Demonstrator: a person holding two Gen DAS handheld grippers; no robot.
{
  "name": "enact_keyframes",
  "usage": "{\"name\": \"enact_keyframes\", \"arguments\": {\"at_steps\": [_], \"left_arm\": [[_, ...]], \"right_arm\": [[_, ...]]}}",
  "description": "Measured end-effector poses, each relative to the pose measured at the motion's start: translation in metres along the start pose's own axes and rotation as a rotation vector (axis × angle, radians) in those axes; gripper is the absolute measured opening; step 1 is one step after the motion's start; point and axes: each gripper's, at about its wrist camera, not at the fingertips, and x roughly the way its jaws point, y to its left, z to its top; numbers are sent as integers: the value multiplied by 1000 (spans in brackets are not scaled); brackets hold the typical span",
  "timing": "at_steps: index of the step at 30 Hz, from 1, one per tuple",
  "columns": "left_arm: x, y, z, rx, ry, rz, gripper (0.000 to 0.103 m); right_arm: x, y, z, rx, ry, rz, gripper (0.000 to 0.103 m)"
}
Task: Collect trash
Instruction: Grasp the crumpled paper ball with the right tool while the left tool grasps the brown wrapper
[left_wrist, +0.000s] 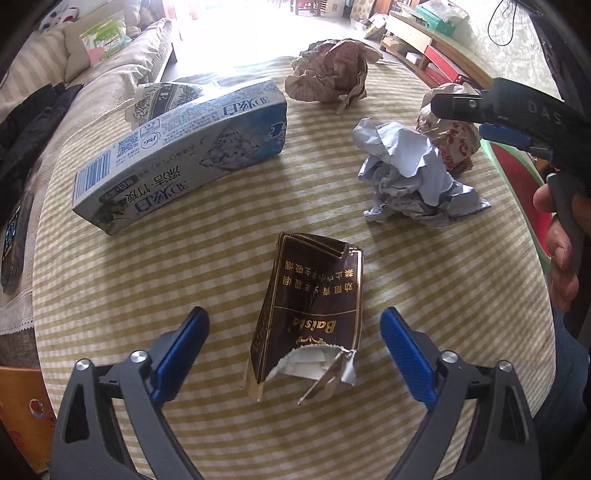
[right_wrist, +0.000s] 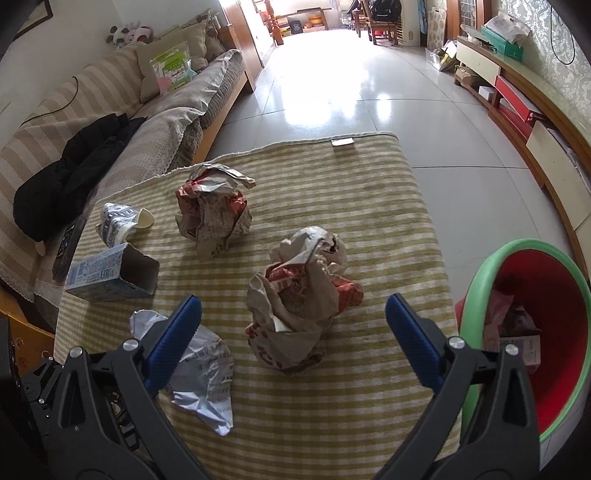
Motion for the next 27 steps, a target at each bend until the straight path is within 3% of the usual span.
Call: {"name": "enact_keyframes", "arguments": {"at_steps": [8, 14, 19, 27], "left_arm": [[4, -1, 6, 19, -3, 31, 73], [-1, 3, 8, 21, -12, 24, 48], [-5, 3, 6, 6, -17, -20, 47], [-21, 0, -2, -6, -49, -18, 47]], "right_arm": [[15, 3, 2, -10, 17, 3, 94], [18, 7, 0, -24, 45, 17, 61], [14, 8, -3, -24, 50, 29, 44], [-11, 15, -2, -44, 15, 47, 41]]}}
